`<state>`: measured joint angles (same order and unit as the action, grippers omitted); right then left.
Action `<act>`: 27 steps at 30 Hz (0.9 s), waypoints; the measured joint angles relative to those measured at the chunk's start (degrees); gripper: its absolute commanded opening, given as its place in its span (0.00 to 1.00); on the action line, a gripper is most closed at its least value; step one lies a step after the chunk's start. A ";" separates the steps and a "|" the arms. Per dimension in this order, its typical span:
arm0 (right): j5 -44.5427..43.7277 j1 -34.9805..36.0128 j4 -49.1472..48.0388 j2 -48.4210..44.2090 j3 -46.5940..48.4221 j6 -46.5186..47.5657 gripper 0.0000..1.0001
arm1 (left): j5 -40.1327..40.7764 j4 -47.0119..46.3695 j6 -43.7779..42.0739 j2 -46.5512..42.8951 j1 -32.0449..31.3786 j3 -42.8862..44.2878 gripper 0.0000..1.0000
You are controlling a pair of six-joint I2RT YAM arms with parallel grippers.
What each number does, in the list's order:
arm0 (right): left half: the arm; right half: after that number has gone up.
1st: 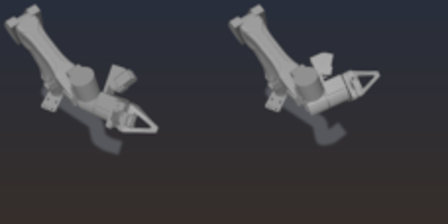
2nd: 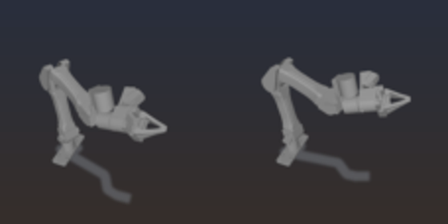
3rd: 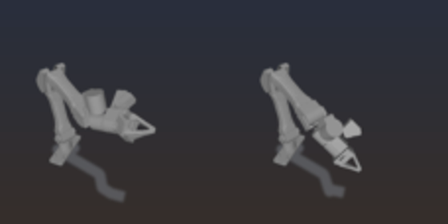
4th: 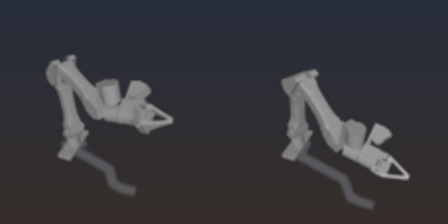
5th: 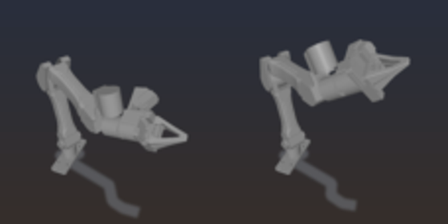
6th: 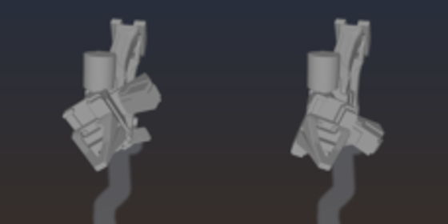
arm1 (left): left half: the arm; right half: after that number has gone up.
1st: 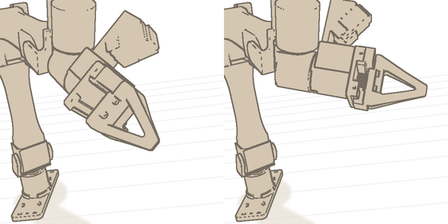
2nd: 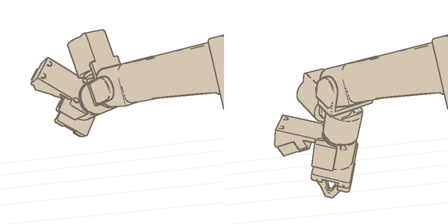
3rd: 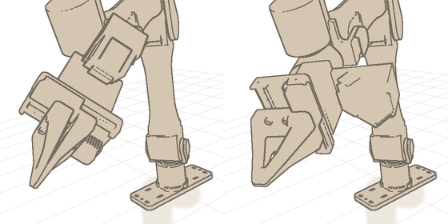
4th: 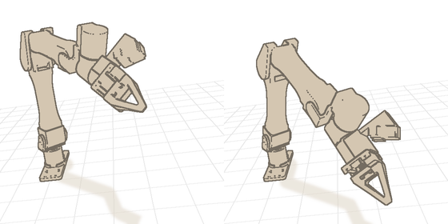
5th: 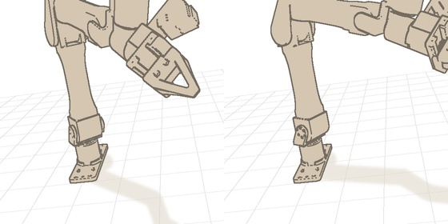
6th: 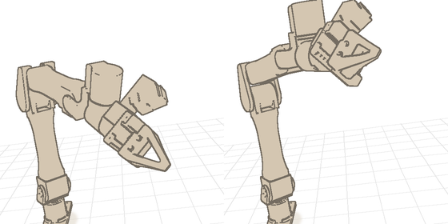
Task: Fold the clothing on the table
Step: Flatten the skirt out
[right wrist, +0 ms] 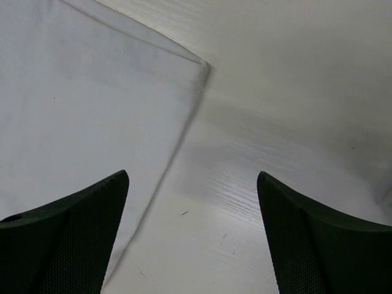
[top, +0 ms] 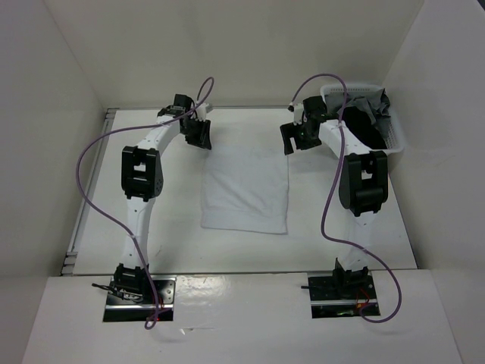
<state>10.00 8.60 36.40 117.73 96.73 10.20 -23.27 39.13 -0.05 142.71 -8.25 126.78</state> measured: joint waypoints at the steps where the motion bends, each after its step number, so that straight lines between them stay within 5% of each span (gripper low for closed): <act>1: 0.02 0.00 0.00 0.00 0.00 0.00 0.89 | 0.00 0.07 0.00 0.22 -0.07 0.00 0.44; 10: 0.15 0.00 -0.02 0.07 0.00 0.28 0.89 | -0.39 0.81 0.00 2.36 -0.33 2.21 0.41; 21: 1.60 0.00 0.22 4.17 1.07 0.37 0.88 | 0.11 0.70 0.11 3.17 -1.73 2.97 0.02; 27: 2.78 0.00 0.42 6.78 5.05 0.37 0.85 | 0.68 0.68 0.15 3.17 -1.77 2.97 0.00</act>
<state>12.78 8.60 36.82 124.51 101.78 10.57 -22.59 39.81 0.10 145.88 -10.02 129.75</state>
